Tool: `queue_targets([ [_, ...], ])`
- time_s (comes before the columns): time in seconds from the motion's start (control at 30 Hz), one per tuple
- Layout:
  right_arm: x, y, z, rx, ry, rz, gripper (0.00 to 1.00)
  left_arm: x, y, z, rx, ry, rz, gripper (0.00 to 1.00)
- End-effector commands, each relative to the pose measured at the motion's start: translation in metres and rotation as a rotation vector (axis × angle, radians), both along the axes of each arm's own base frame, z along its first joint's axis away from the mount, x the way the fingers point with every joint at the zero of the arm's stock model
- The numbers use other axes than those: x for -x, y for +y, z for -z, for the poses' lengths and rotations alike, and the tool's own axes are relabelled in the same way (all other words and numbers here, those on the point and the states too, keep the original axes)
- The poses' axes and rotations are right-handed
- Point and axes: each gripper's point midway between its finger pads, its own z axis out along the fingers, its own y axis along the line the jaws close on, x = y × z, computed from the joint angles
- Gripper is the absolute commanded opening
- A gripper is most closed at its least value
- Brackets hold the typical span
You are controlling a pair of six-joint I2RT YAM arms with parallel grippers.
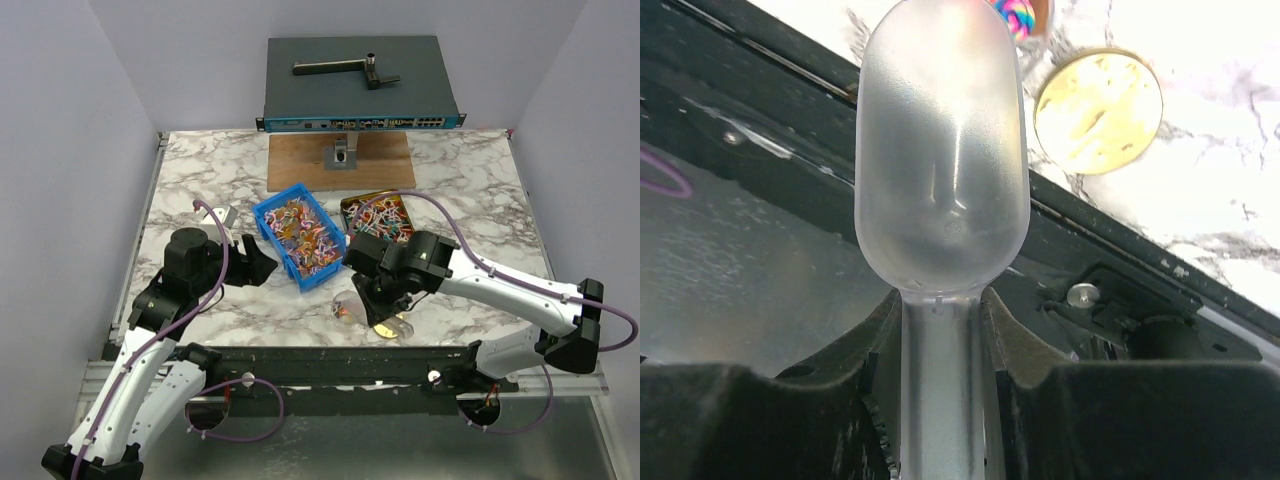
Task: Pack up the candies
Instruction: Place the fake candies in the packing bottle, then scoop the fake candies from the storage box.
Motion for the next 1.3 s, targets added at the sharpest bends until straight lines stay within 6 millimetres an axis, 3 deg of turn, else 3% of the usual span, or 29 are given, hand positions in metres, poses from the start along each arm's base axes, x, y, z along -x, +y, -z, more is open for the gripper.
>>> queue_targets([
  [0.0,-0.013,0.009,-0.016,-0.030,-0.043,-0.037,0.01,-0.001,0.001,0.004,-0.015,0.003,-0.006,0.71],
  [0.3,-0.058,0.038,-0.022,-0.048,-0.149,-0.070,0.01,-0.001,0.003,0.003,-0.017,-0.003,-0.015,0.71],
  [0.8,-0.114,0.065,0.010,-0.060,-0.174,-0.082,0.01,0.000,0.003,0.002,-0.013,-0.005,-0.013,0.71],
  [1.27,-0.135,0.086,0.043,-0.026,-0.117,-0.131,0.01,0.000,0.004,0.002,-0.014,-0.011,-0.015,0.72],
])
